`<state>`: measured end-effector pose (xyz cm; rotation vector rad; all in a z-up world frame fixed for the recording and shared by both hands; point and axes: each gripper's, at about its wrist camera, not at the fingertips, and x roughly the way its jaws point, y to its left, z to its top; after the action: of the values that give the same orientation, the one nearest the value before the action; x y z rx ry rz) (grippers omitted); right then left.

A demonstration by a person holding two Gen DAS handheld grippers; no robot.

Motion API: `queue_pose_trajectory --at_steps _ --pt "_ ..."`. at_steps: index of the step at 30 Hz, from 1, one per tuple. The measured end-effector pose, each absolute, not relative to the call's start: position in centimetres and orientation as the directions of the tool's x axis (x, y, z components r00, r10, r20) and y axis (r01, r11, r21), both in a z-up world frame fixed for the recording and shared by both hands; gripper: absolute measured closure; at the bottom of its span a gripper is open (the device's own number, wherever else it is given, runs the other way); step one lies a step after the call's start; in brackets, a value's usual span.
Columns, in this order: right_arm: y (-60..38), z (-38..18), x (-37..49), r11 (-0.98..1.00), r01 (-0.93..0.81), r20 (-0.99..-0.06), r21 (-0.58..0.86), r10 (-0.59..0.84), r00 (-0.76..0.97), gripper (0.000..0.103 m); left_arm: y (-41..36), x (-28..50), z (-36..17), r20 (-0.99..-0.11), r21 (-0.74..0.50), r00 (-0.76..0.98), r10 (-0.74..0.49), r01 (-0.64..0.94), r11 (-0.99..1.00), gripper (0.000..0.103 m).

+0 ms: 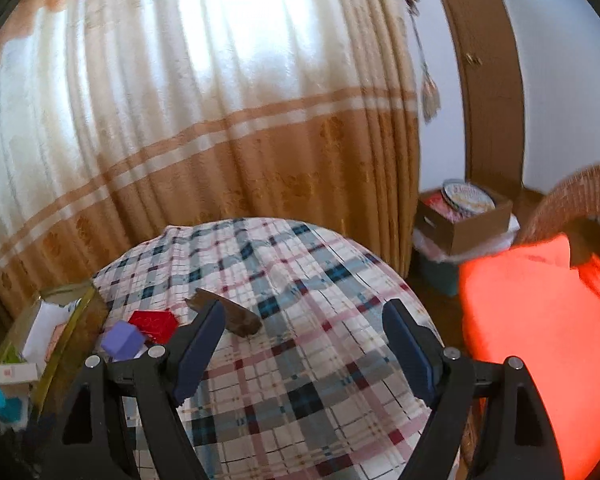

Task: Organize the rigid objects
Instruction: 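Move both grippers back toward the purple cube and red brick, then grasp the white charger under the purple cube with the left gripper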

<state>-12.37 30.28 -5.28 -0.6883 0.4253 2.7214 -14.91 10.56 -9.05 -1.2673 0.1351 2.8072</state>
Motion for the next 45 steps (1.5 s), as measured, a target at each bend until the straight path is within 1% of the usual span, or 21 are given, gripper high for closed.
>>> queue_pose_trajectory --at_steps 5,10,13,15,16,17,19,22,23,25,26,27,28,29,31,32,33,34,35,39,45 --pt "31.8 -5.9 -12.2 -0.883 -0.376 -0.518 0.282 0.190 -0.834 0.020 11.5 -14.8 -9.3 -0.767 0.066 -0.642 0.029 -0.124 -0.990 0.001" --pt "32.1 -6.0 -12.0 -0.877 -0.366 -0.512 0.311 0.169 -0.842 0.020 13.1 -15.0 -9.9 -0.788 0.115 -0.616 0.011 -0.166 -0.979 0.001" --pt "32.4 -6.1 -12.0 -0.870 -0.367 -0.514 0.331 0.160 -0.843 0.020 13.7 -15.1 -10.0 -0.795 0.097 -0.605 0.041 -0.195 -0.976 0.001" --pt "32.7 -6.3 -12.0 -0.862 -0.369 -0.521 0.346 0.151 -0.840 0.020 13.6 -15.5 -9.7 -0.791 0.056 -0.608 0.073 -0.190 -0.980 0.001" --pt "32.9 -6.4 -12.1 -0.860 -0.370 -0.523 0.352 0.147 -0.840 0.020 13.5 -15.8 -9.4 -0.771 0.045 -0.632 0.079 -0.177 -0.983 0.001" --pt "33.0 -6.5 -12.0 -0.856 -0.371 -0.525 0.360 0.143 -0.839 0.020 13.4 -16.2 -9.3 -0.768 0.047 -0.636 0.071 -0.166 -0.985 0.001" --pt "33.2 -6.6 -12.0 -0.851 -0.372 -0.525 0.370 0.139 -0.840 0.020 13.3 -17.4 -9.0 -0.765 0.038 -0.641 0.065 -0.146 -0.989 0.005" --pt "33.2 -6.6 -12.1 -0.850 -0.368 -0.525 0.377 0.131 -0.841 0.020 12.8 -19.6 -9.0 -0.773 0.035 -0.633 0.040 -0.105 -0.994 0.008" --pt "33.3 -6.6 -12.1 -0.851 -0.366 -0.526 0.377 0.128 -0.841 0.020 12.7 -20.2 -9.1 -0.777 0.027 -0.628 0.039 -0.095 -0.995 0.010" --pt "33.3 -6.7 -12.1 -0.852 -0.365 -0.531 0.376 0.125 -0.838 0.020 12.5 -21.8 -9.8 -0.797 0.015 -0.602 0.039 -0.085 -0.996 0.017" --pt "33.4 -6.7 -12.2 -0.852 -0.365 -0.533 0.376 0.123 -0.837 0.020 12.5 -22.3 -10.1 -0.809 0.010 -0.586 0.041 -0.084 -0.996 0.023" --pt "33.4 -6.8 -12.3 -0.852 -0.363 -0.538 0.378 0.117 -0.835 0.020 12.5 -22.9 -10.4 -0.820 -0.002 -0.570 0.052 -0.088 -0.996 0.023" --pt "33.4 -6.8 -12.3 -0.851 -0.363 -0.542 0.379 0.113 -0.833 0.020 12.4 -23.1 -10.5 -0.811 -0.020 -0.581 0.068 -0.087 -0.996 0.026" --pt "33.3 -6.9 -12.4 -0.851 -0.363 -0.545 0.380 0.111 -0.831 0.020 12.4 -23.4 -10.6 -0.809 -0.011 -0.585 0.058 -0.083 -0.996 0.026" --pt "33.3 -7.0 -12.5 -0.851 -0.363 -0.550 0.380 0.108 -0.828 0.020 12.6 -23.7 -10.6 -0.802 -0.013 -0.594 0.065 -0.092 -0.996 0.031" --pt "33.2 -7.0 -12.5 -0.851 -0.363 -0.551 0.379 0.107 -0.827 0.020 12.7 -23.8 -10.7 -0.796 -0.013 -0.601 0.071 -0.100 -0.995 0.035" --pt "33.2 -7.1 -12.5 -0.852 -0.363 -0.554 0.377 0.107 -0.826 0.020 12.8 -23.6 -10.7 -0.788 -0.016 -0.610 0.084 -0.116 -0.993 0.045" --pt "33.1 -7.1 -12.6 -0.854 -0.362 -0.557 0.373 0.107 -0.824 0.020 12.9 -23.4 -10.6 -0.783 -0.016 -0.615 0.094 -0.131 -0.991 0.058" --pt "33.0 -7.1 -12.7 -0.855 -0.363 -0.559 0.370 0.106 -0.822 0.020 13.0 -23.1 -10.5 -0.777 -0.013 -0.621 0.105 -0.152 -0.988 0.063" --pt "32.9 -7.3 -13.1 -0.854 -0.372 -0.577 0.362 0.108 -0.810 0.020 12.8 -22.1 -10.4 -0.773 -0.040 -0.612 0.169 -0.218 -0.975 0.064" --pt "33.0 -7.3 -12.7 -0.848 -0.375 -0.568 0.375 0.110 -0.816 0.020 11.2 -21.4 -9.9 -0.797 -0.119 -0.558 0.233 -0.233 -0.965 0.064"
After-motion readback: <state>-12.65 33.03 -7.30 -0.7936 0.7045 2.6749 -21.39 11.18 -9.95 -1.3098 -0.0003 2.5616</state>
